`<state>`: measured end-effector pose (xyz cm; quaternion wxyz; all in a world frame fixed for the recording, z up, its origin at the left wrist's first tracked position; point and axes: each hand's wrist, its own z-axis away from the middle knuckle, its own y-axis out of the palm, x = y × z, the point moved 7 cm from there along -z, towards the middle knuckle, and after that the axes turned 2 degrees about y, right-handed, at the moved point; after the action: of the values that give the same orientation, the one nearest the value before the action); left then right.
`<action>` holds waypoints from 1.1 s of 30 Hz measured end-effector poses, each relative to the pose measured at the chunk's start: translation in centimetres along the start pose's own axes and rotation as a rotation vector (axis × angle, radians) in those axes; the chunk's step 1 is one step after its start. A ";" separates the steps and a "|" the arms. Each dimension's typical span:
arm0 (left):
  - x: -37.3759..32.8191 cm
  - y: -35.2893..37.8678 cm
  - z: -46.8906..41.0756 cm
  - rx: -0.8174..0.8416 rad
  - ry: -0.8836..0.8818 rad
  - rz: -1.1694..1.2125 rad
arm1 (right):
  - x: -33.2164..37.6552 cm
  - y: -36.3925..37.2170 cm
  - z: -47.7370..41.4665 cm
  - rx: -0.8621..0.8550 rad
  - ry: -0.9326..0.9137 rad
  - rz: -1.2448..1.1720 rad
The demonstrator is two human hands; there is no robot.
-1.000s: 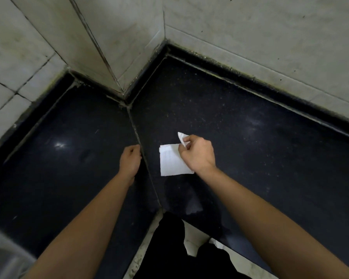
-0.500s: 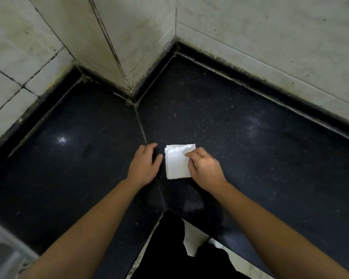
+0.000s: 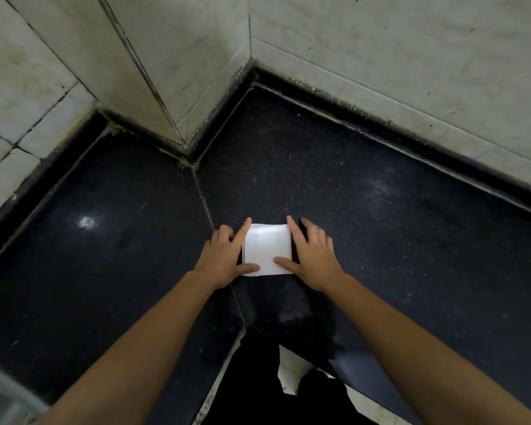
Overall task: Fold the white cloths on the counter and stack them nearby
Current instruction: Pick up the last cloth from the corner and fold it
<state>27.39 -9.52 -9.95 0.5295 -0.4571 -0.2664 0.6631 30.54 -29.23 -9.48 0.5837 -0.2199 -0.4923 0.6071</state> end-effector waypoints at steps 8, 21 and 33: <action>2.7 0.1 1.4 -0.206 -0.453 0.848 | -1.3 0.5 -1.2 0.064 0.572 -0.853; -1.4 -0.6 0.7 0.126 -0.527 1.732 | 3.6 -5.2 1.2 0.412 0.343 -1.493; -14.1 1.2 -1.5 0.349 -0.245 1.434 | -10.3 -4.7 9.8 -0.073 0.667 -1.449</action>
<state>28.50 -23.43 -7.05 -0.0011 -0.3508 0.1489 0.9246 26.90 -42.85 -4.53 0.9420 -0.0342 -0.3317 -0.0374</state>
